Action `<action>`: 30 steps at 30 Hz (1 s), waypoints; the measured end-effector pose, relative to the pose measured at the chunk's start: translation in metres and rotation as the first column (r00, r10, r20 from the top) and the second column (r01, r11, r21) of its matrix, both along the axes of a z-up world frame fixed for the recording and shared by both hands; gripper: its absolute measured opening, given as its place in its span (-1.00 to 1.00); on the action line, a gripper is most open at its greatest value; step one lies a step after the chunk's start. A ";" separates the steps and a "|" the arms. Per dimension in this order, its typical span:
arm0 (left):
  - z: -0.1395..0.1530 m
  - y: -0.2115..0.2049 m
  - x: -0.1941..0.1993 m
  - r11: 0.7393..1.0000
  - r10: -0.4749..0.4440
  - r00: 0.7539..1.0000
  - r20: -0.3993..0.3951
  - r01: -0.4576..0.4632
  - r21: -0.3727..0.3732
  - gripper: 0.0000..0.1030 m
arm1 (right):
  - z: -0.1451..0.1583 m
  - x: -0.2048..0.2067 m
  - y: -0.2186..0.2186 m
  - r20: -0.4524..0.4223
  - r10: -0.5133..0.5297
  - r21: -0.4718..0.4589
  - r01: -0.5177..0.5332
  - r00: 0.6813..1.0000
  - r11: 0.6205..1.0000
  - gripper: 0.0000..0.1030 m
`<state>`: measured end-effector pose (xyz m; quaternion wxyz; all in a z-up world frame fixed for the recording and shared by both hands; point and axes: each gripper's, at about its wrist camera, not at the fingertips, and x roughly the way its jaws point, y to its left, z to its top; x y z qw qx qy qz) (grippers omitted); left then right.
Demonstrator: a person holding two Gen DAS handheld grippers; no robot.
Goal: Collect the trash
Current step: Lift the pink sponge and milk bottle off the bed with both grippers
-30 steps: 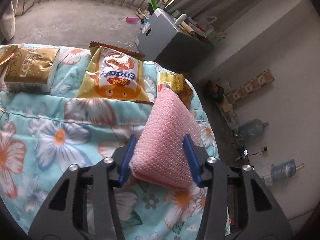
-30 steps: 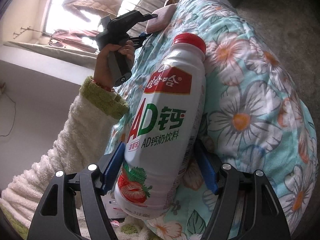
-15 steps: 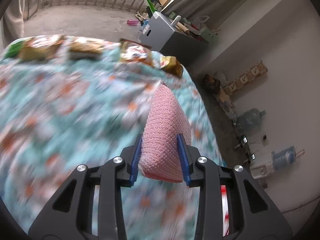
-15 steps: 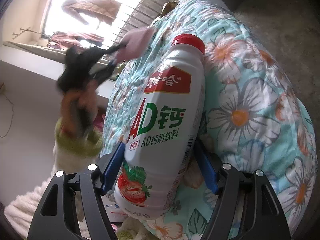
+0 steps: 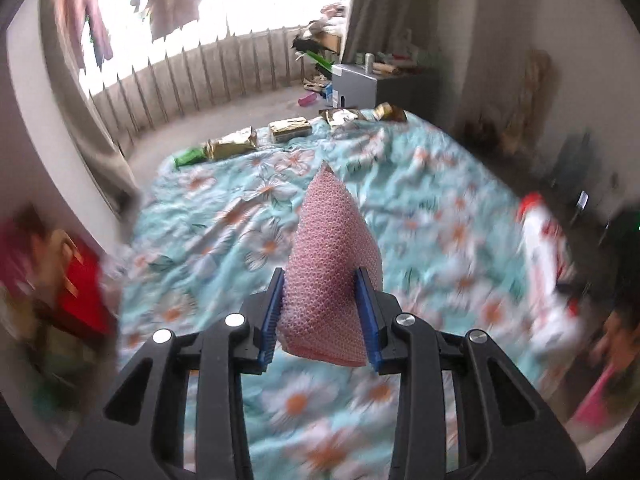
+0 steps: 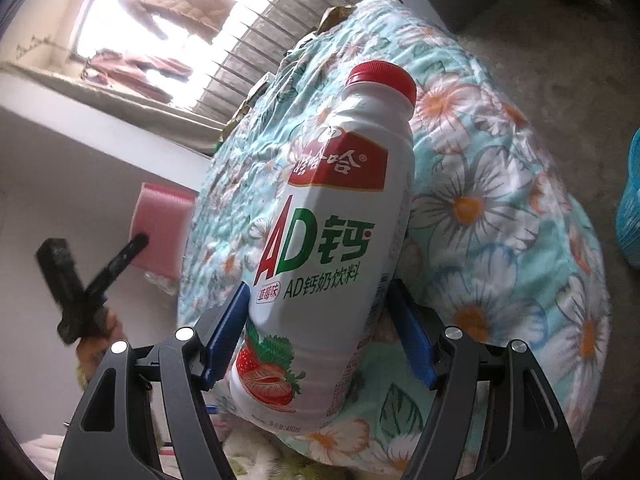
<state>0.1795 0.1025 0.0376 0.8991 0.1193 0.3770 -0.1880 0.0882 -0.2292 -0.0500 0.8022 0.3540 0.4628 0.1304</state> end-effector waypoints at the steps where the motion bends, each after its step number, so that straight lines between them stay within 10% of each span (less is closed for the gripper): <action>1: -0.003 -0.004 -0.005 1.000 -0.020 1.000 0.000 0.020 0.011 -0.35 | 0.002 -0.001 0.003 0.002 0.002 -0.016 -0.002 1.000 1.000 0.33; 30: -0.063 -0.085 -0.052 0.988 -0.059 0.994 -0.091 0.046 -0.145 -0.21 | 0.000 -0.001 0.016 -0.012 -0.036 -0.074 0.035 0.999 0.997 0.34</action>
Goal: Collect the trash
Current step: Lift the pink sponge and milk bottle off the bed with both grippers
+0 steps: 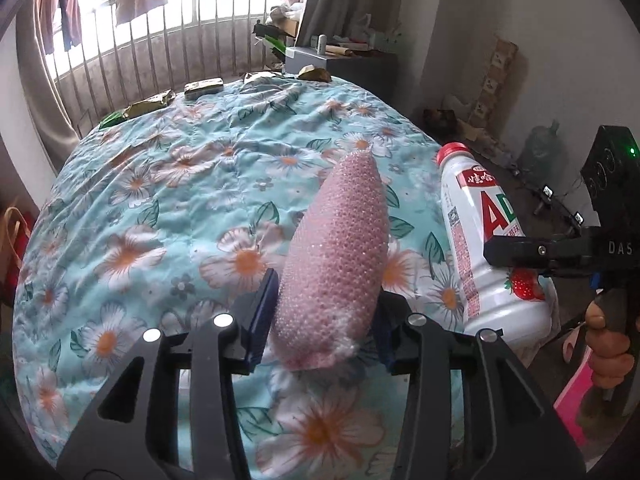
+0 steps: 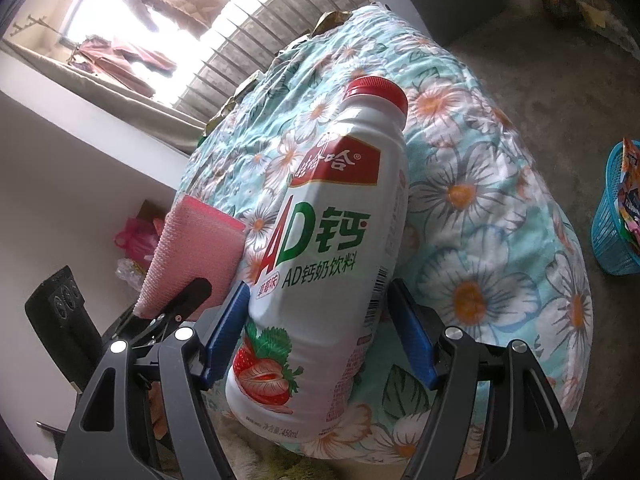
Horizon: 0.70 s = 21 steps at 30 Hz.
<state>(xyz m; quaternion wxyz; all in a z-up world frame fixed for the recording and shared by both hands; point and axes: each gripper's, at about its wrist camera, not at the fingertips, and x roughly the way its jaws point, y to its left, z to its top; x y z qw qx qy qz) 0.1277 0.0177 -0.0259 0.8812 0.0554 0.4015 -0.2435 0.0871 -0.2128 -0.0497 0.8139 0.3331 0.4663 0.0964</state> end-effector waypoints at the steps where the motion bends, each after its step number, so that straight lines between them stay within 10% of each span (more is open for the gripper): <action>1: 0.000 0.001 0.001 1.000 0.005 1.000 -0.002 -0.005 -0.004 -0.21 | 0.000 0.000 0.000 0.000 0.000 -0.001 0.000 1.000 1.000 0.34; 21: -0.003 0.002 0.008 1.000 0.030 0.999 -0.012 -0.030 -0.007 -0.28 | -0.011 0.012 -0.001 -0.033 -0.030 0.087 0.033 0.999 0.996 0.37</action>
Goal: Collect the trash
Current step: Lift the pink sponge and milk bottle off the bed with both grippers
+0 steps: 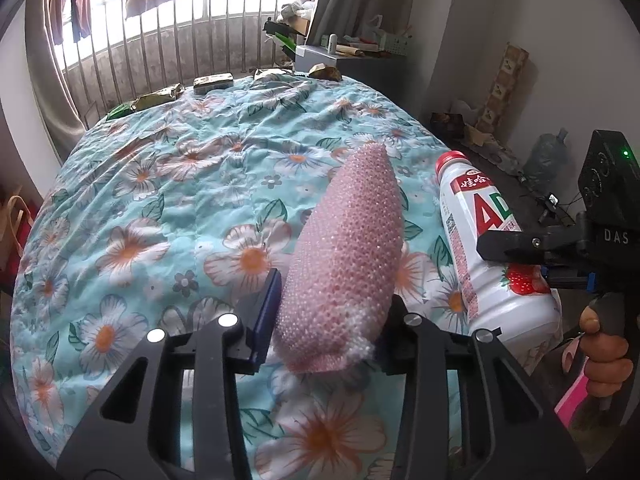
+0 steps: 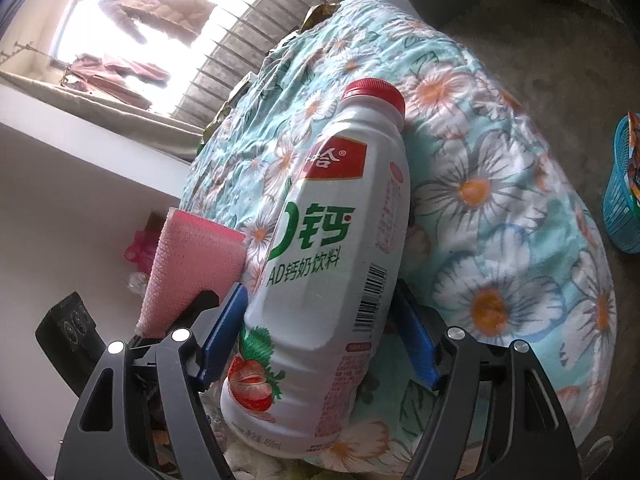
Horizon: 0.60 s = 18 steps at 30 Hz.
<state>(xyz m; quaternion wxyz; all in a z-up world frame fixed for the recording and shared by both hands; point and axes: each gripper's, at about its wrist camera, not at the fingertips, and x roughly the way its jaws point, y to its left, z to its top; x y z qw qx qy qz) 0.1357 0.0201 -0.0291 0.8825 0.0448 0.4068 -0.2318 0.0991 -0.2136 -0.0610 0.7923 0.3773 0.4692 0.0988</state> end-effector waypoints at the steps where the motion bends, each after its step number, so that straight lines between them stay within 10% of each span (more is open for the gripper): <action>1: 0.000 0.000 0.000 1.000 0.000 1.000 0.000 0.000 -0.001 -0.28 | -0.001 0.001 0.000 -0.002 -0.001 0.005 0.001 1.000 1.000 0.37; 18: 0.001 -0.001 -0.001 1.000 -0.002 1.000 0.006 0.002 0.008 -0.29 | -0.011 0.002 -0.007 0.001 -0.026 0.076 0.025 1.000 0.997 0.37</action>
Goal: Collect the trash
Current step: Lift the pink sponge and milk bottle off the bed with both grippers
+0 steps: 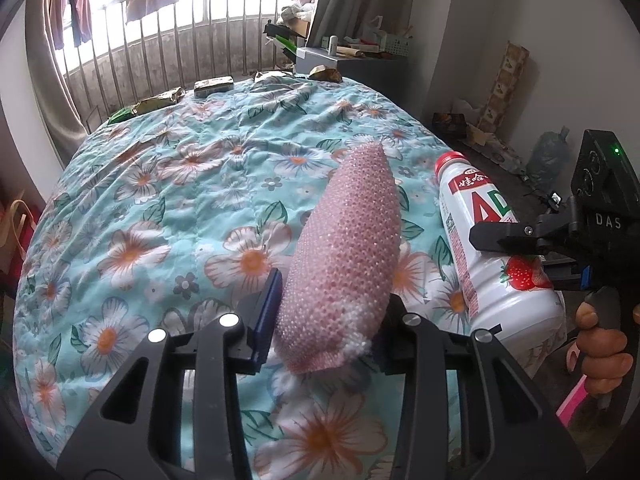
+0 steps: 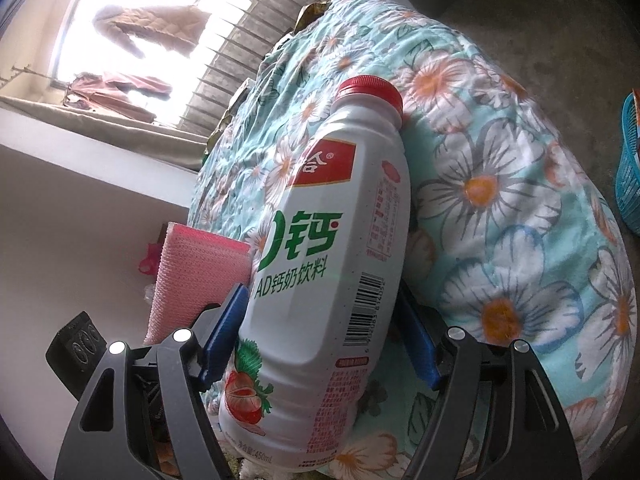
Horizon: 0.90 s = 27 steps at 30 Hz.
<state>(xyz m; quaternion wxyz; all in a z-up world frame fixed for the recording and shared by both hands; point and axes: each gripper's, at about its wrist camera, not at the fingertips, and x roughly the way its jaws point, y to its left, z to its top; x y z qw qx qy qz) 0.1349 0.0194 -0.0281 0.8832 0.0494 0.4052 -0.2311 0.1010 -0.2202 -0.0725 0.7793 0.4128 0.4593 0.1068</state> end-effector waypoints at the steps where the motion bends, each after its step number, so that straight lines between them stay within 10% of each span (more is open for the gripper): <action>1: 0.001 0.001 0.000 1.000 0.000 1.000 0.000 0.000 0.000 -0.29 | 0.000 -0.001 -0.001 0.000 0.000 0.000 0.000 1.000 1.000 0.37; 27: 0.017 0.012 -0.002 0.999 0.000 0.999 0.042 0.002 -0.034 -0.32 | 0.009 -0.029 -0.017 0.054 -0.032 0.101 0.026 0.998 0.995 0.28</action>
